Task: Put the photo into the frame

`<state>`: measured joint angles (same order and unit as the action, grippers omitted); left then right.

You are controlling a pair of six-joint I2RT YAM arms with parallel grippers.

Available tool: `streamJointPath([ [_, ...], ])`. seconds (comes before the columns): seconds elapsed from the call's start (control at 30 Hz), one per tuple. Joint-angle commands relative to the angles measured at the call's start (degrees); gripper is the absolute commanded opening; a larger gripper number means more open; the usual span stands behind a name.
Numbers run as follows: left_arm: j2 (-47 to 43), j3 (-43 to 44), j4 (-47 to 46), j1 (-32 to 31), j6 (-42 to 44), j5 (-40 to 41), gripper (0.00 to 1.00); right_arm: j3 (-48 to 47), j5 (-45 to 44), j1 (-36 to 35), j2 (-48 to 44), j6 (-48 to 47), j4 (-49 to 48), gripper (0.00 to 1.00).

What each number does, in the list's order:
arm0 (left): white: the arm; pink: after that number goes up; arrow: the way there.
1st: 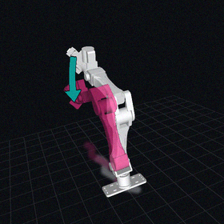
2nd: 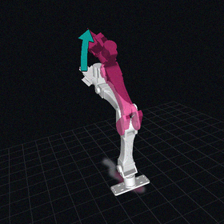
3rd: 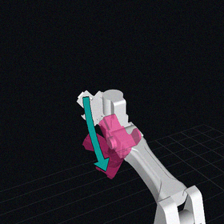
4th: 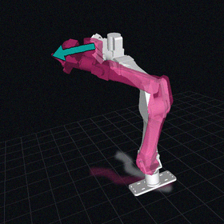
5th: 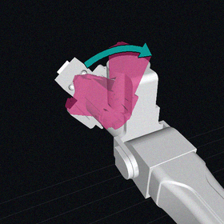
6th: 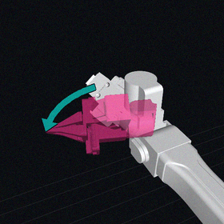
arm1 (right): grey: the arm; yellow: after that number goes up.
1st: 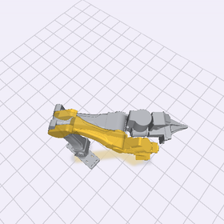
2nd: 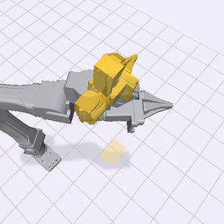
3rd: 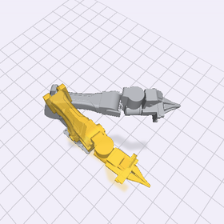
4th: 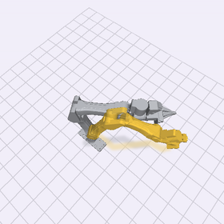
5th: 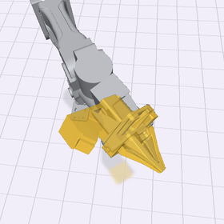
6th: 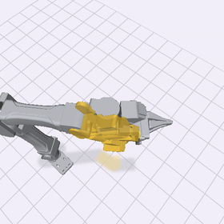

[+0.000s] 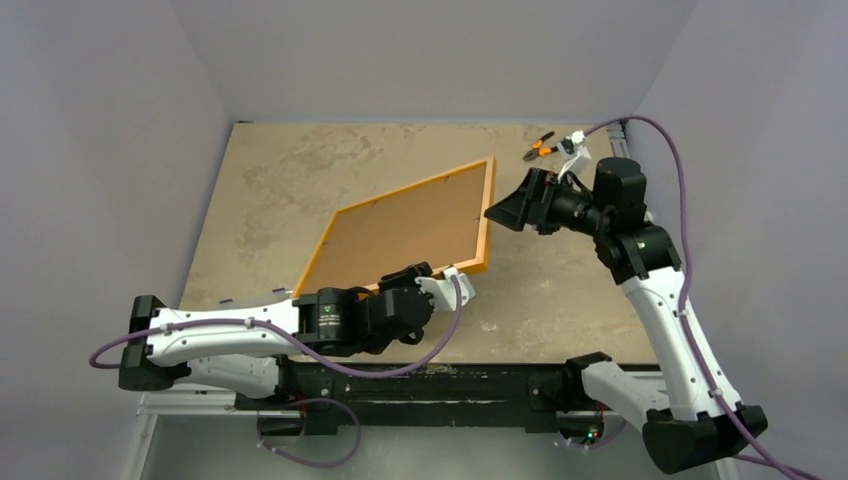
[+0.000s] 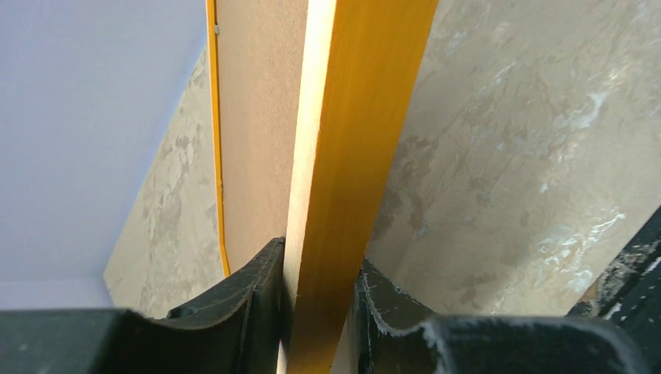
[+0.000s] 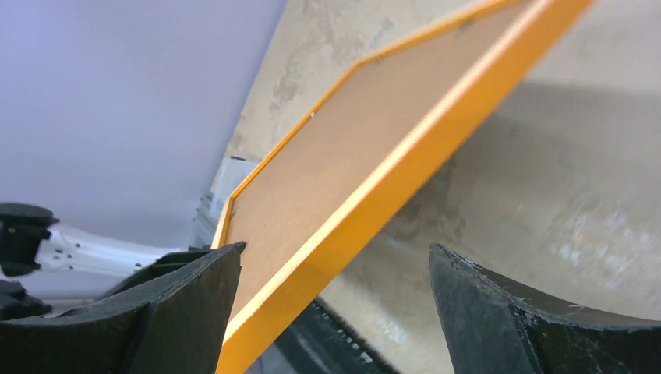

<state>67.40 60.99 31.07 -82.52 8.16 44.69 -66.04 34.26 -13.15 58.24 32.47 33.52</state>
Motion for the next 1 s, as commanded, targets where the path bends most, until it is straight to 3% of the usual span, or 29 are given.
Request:
streamJointPath([
  [0.0,-2.84,5.68,-5.82,-0.27,-7.64,-11.30,0.00,-3.70,3.10,0.05,-3.58,-12.51,-5.25,0.89],
  [0.3,-4.32,8.20,-0.93,2.11,-12.08,-15.66,0.00,16.06,7.66,0.06,-22.13,-25.49,-38.06,0.86],
  [0.4,-5.50,8.62,0.67,3.94,-13.76,-19.20,0.00,22.76,9.81,-0.02,-28.43,-31.21,-45.12,0.98],
  [0.67,-7.86,8.12,1.70,9.03,-16.29,-34.24,0.00,23.12,22.64,-0.02,-30.80,-53.71,-35.56,0.94],
  [0.97,-7.44,9.59,4.74,9.66,-12.76,-43.73,0.00,19.91,34.41,-0.06,-24.49,-64.96,-32.19,0.90],
])
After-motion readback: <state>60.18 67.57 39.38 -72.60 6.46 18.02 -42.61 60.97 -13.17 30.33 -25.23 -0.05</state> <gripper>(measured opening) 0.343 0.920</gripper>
